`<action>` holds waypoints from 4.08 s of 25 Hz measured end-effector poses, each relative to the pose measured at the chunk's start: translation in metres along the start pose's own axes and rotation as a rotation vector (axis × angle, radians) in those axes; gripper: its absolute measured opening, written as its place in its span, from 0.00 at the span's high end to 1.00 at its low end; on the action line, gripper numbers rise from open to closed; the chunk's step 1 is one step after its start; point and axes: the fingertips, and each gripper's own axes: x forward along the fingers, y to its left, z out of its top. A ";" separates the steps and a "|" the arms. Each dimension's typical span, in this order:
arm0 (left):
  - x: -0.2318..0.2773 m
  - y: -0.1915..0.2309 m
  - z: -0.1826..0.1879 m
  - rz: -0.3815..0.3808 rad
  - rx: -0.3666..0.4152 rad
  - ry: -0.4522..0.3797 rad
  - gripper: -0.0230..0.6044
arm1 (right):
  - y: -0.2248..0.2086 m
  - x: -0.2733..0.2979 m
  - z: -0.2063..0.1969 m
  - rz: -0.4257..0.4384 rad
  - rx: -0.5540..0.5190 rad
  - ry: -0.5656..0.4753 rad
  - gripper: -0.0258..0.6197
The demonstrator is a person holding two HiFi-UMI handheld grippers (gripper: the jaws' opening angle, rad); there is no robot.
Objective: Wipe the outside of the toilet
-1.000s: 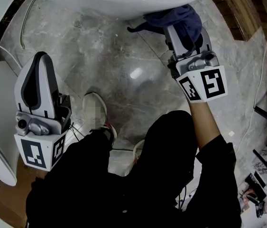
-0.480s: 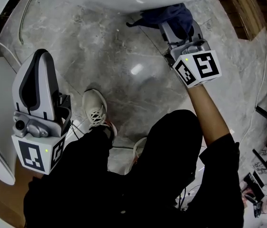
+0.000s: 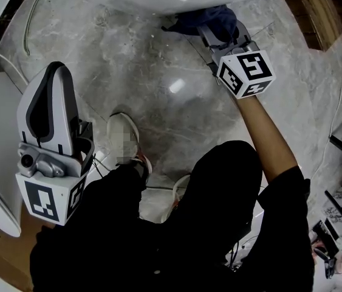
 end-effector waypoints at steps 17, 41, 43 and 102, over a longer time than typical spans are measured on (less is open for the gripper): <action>0.000 0.015 -0.009 0.014 -0.032 0.019 0.95 | -0.013 0.047 -0.080 -0.002 0.022 0.248 0.79; -0.004 0.019 -0.009 0.018 -0.047 0.024 0.95 | -0.020 0.076 -0.140 -0.001 0.000 0.543 0.79; -0.004 0.017 -0.007 0.018 -0.048 0.020 0.95 | -0.018 0.069 -0.136 0.013 -0.021 0.541 0.80; 0.000 -0.015 -0.002 -0.037 -0.028 0.016 0.95 | -0.018 -0.045 0.089 0.153 -0.230 0.189 0.80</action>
